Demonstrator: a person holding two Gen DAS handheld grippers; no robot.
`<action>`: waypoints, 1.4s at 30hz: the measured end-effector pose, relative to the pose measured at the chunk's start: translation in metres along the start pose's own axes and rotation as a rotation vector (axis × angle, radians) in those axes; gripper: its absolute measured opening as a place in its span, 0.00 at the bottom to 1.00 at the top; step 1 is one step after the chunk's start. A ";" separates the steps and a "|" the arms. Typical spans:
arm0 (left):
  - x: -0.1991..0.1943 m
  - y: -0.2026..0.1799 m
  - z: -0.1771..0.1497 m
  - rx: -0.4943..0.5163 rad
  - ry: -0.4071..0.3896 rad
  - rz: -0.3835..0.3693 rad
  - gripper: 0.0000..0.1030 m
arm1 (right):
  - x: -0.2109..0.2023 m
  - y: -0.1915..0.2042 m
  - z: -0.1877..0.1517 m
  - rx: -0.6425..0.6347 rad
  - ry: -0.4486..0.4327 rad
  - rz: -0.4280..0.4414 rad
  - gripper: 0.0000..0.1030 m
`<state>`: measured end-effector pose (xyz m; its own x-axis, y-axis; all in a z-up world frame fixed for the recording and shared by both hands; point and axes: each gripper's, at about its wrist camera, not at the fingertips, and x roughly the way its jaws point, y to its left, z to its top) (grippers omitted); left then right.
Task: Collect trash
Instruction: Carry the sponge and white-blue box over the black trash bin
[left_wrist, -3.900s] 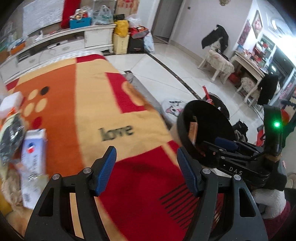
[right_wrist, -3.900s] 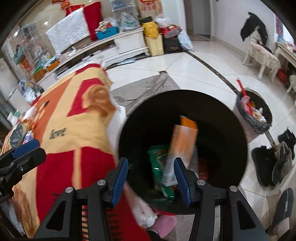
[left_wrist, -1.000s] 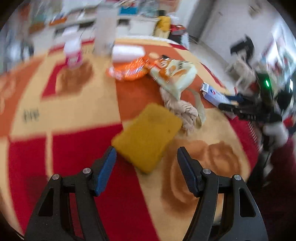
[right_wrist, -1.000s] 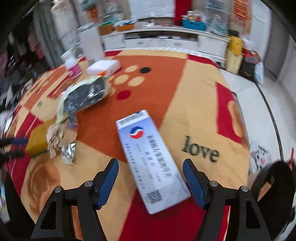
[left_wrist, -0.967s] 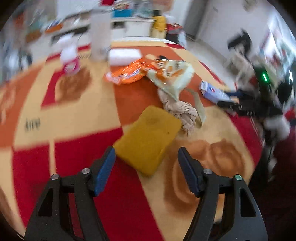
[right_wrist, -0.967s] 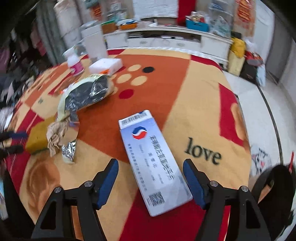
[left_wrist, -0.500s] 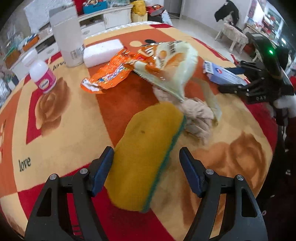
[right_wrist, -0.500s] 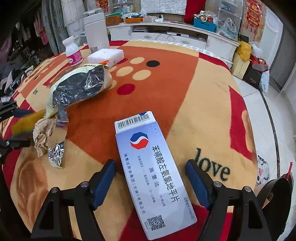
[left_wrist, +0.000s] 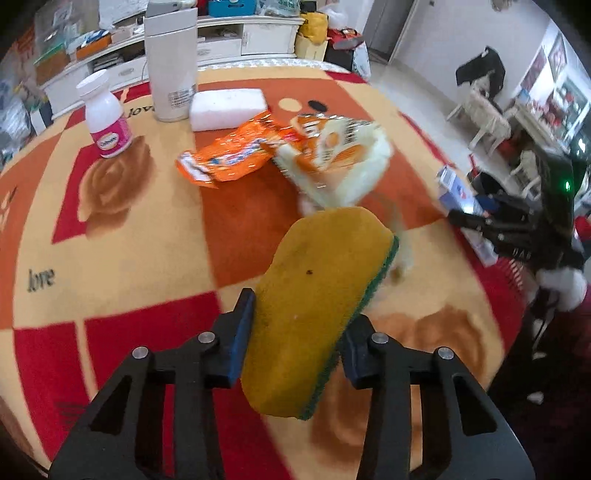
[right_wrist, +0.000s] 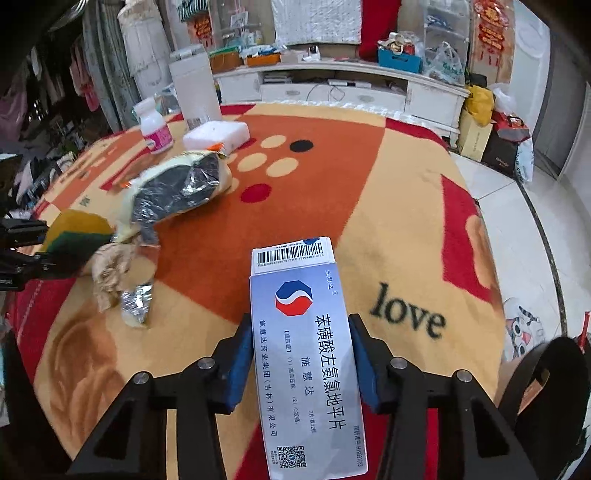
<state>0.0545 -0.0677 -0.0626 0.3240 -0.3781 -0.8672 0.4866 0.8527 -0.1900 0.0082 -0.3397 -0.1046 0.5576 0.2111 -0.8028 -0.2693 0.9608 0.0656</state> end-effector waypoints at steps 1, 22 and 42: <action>-0.001 -0.007 0.000 -0.007 -0.004 -0.015 0.36 | -0.005 -0.001 -0.002 0.008 -0.008 0.004 0.46; 0.019 -0.178 0.027 0.111 -0.018 -0.233 0.36 | -0.070 -0.058 -0.049 0.156 -0.088 -0.094 0.46; 0.082 -0.262 0.076 0.145 -0.003 -0.297 0.36 | -0.108 -0.170 -0.099 0.360 -0.090 -0.257 0.46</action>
<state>0.0147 -0.3496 -0.0490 0.1528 -0.6035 -0.7826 0.6703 0.6451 -0.3666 -0.0837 -0.5431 -0.0879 0.6413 -0.0427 -0.7661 0.1678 0.9821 0.0857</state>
